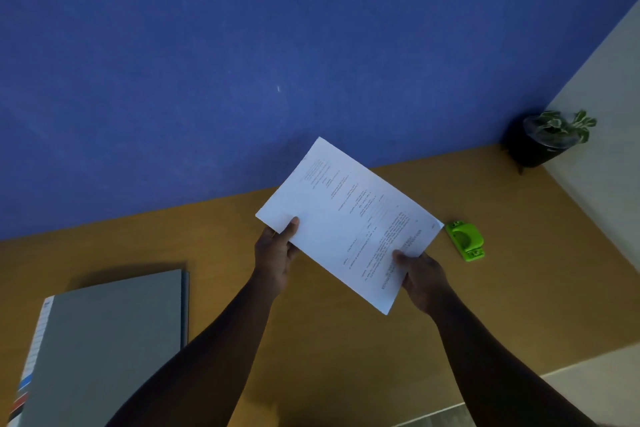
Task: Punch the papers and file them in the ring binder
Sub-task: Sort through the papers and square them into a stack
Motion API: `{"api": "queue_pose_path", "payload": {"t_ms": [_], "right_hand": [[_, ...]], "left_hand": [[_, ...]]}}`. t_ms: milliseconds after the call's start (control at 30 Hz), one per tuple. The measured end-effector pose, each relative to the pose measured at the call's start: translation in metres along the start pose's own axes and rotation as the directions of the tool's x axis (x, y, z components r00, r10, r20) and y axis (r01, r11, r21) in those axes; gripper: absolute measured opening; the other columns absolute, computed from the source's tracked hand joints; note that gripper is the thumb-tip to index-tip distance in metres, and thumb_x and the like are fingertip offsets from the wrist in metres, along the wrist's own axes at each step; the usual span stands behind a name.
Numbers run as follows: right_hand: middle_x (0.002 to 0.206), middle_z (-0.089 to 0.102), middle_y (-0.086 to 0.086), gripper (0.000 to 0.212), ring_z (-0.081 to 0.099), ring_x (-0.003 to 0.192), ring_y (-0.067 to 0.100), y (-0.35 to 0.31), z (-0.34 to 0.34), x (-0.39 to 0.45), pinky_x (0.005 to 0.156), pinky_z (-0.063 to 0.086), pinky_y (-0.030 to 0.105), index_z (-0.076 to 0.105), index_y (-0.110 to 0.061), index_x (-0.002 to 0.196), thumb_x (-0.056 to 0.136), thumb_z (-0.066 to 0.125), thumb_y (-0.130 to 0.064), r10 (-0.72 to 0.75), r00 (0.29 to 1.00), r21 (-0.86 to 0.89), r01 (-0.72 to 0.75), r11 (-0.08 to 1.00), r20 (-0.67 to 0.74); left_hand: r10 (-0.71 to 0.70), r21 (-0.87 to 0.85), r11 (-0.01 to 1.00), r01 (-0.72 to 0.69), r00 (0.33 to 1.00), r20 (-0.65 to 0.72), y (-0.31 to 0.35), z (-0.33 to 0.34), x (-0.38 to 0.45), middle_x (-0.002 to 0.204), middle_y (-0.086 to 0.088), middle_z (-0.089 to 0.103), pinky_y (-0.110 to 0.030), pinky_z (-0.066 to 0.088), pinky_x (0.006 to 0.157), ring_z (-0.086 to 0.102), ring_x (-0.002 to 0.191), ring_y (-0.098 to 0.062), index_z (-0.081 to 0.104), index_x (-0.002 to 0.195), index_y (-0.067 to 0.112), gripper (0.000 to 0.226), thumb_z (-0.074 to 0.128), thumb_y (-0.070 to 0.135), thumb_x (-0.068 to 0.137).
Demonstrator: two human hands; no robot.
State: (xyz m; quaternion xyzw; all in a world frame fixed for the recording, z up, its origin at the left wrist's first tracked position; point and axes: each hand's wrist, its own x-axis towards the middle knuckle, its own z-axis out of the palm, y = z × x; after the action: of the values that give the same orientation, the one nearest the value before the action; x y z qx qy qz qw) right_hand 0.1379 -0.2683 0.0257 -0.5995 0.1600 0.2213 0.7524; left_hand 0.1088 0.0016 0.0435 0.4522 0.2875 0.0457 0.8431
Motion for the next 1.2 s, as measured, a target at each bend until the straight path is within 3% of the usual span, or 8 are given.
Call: {"api": "queue_pose_path", "payload": {"t_ms": [167, 367, 567, 733, 867, 1033, 1133, 1200], "right_hand": [[0.121, 0.066, 0.016, 0.033, 0.062, 0.113, 0.037, 0.009, 0.007, -0.006, 0.092, 0.052, 0.057, 0.054, -0.005, 0.125, 0.092, 0.061, -0.005, 0.055, 0.997, 0.088, -0.05, 0.995, -0.047], [0.116, 0.068, 0.013, 0.028, 0.063, 0.109, 0.034, 0.005, 0.005, -0.012, 0.081, 0.057, 0.048, 0.058, -0.007, 0.118, 0.091, 0.062, -0.002, 0.106, 0.994, 0.127, -0.101, 0.987, -0.027], [0.116, 0.07, 0.011, 0.034, 0.063, 0.113, 0.032, 0.009, -0.019, -0.004, 0.096, 0.051, 0.054, 0.059, -0.007, 0.117, 0.085, 0.069, -0.002, 0.16, 0.987, 0.067, -0.161, 0.985, 0.014], [0.118, 0.069, 0.013, 0.035, 0.063, 0.112, 0.032, 0.005, -0.05, 0.011, 0.098, 0.05, 0.052, 0.06, -0.005, 0.118, 0.084, 0.069, -0.001, 0.21, 0.977, 0.042, -0.209, 0.977, -0.038], [0.115, 0.069, 0.012, 0.034, 0.064, 0.108, 0.031, -0.009, -0.078, 0.021, 0.095, 0.052, 0.051, 0.062, -0.006, 0.117, 0.084, 0.071, -0.004, 0.203, 0.972, 0.043, -0.2, 0.979, -0.116], [0.103, 0.073, 0.006, 0.017, 0.066, 0.089, 0.021, -0.029, -0.107, 0.035, 0.081, 0.053, 0.036, 0.074, -0.023, 0.1, 0.087, 0.069, -0.013, 0.084, 0.983, -0.183, -0.114, 0.976, -0.164], [0.091, 0.072, -0.001, 0.018, 0.062, 0.085, 0.017, -0.033, -0.123, 0.039, 0.077, 0.048, 0.031, 0.074, -0.03, 0.084, 0.085, 0.07, -0.012, 0.006, 0.98, -0.345, -0.075, 0.936, -0.197], [0.09, 0.07, -0.002, 0.018, 0.06, 0.083, 0.015, -0.033, -0.131, 0.042, 0.07, 0.046, 0.027, 0.073, -0.028, 0.088, 0.085, 0.07, -0.01, 0.011, 0.978, -0.365, -0.089, 0.927, -0.21]], "left_hand": [[-0.037, 0.042, 0.998, 0.036, 0.999, 0.024, -0.011, 0.016, -0.004, 0.118, -0.002, 0.073, -0.042, 0.057, 0.091, 0.069, 0.109, -0.021, 0.069, 0.114, 0.02, 0.025, 0.07, 0.013, 0.091], [-0.011, 0.135, 0.991, 0.012, 1.0, -0.008, -0.023, 0.041, -0.004, 0.117, -0.001, 0.072, -0.042, 0.058, 0.086, 0.069, 0.106, -0.022, 0.066, 0.117, 0.018, 0.028, 0.072, 0.016, 0.09], [-0.01, 0.158, 0.987, 0.017, 0.999, -0.05, -0.04, 0.059, -0.003, 0.113, -0.002, 0.072, -0.045, 0.059, 0.085, 0.07, 0.103, -0.023, 0.065, 0.115, 0.02, 0.025, 0.07, 0.016, 0.091], [0.033, 0.254, 0.967, -0.012, 0.996, -0.078, -0.055, 0.075, -0.004, 0.108, 0.003, 0.071, -0.042, 0.058, 0.085, 0.069, 0.1, -0.02, 0.063, 0.106, 0.026, 0.018, 0.069, 0.016, 0.092], [0.072, 0.331, 0.943, -0.042, 0.994, -0.079, -0.067, 0.088, -0.004, 0.106, 0.008, 0.07, -0.03, 0.056, 0.075, 0.068, 0.095, -0.011, 0.063, 0.103, 0.028, 0.019, 0.068, 0.013, 0.092], [0.057, 0.472, 0.881, -0.023, 0.997, -0.058, -0.082, 0.1, 0.001, 0.106, 0.002, 0.07, -0.023, 0.052, 0.064, 0.068, 0.094, -0.017, 0.061, 0.114, 0.018, 0.023, 0.068, 0.02, 0.093], [0.031, 0.461, 0.887, -0.001, 0.998, -0.058, -0.094, 0.107, 0.001, 0.104, 0.0, 0.072, -0.027, 0.054, 0.066, 0.069, 0.092, -0.019, 0.064, 0.111, 0.014, 0.02, 0.069, 0.019, 0.092], [0.007, 0.446, 0.895, 0.027, 0.997, -0.074, -0.101, 0.111, 0.002, 0.103, 0.001, 0.072, -0.029, 0.055, 0.069, 0.07, 0.092, -0.019, 0.064, 0.111, 0.013, 0.022, 0.071, 0.018, 0.091]]}}
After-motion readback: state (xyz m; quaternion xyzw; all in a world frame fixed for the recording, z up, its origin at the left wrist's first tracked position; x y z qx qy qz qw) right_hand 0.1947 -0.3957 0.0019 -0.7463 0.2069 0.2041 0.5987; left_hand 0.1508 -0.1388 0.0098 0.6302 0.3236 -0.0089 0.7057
